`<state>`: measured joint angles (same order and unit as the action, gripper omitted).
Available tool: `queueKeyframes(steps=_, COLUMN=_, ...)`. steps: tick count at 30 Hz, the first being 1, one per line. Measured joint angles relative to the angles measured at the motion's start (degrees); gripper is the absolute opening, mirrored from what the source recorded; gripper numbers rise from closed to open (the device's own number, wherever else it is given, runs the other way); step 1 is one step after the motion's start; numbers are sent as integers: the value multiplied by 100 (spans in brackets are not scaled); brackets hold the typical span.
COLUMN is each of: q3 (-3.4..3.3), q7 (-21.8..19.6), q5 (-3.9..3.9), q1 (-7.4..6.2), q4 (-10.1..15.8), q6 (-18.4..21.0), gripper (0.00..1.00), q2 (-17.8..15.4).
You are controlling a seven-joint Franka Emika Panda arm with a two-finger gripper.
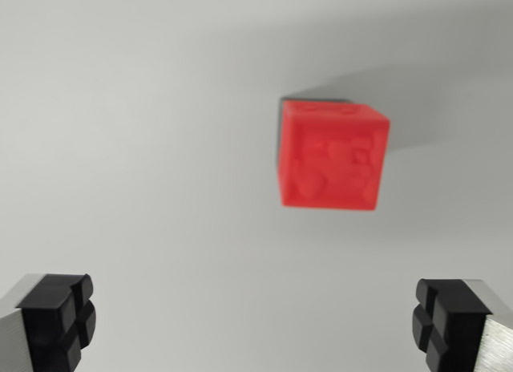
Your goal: Destack cube
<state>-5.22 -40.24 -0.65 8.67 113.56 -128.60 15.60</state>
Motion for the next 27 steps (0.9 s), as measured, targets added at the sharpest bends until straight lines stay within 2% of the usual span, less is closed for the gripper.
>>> queueKeyframes(steps=13, q3=-76, q7=254, q5=-181, q1=327, q4=-103, q6=-370, gripper=100, q2=455)
queueKeyframes(steps=27, q3=-38, q7=307, q5=-261, q1=334, q4=-11, q6=-1051, gripper=100, q2=1053)
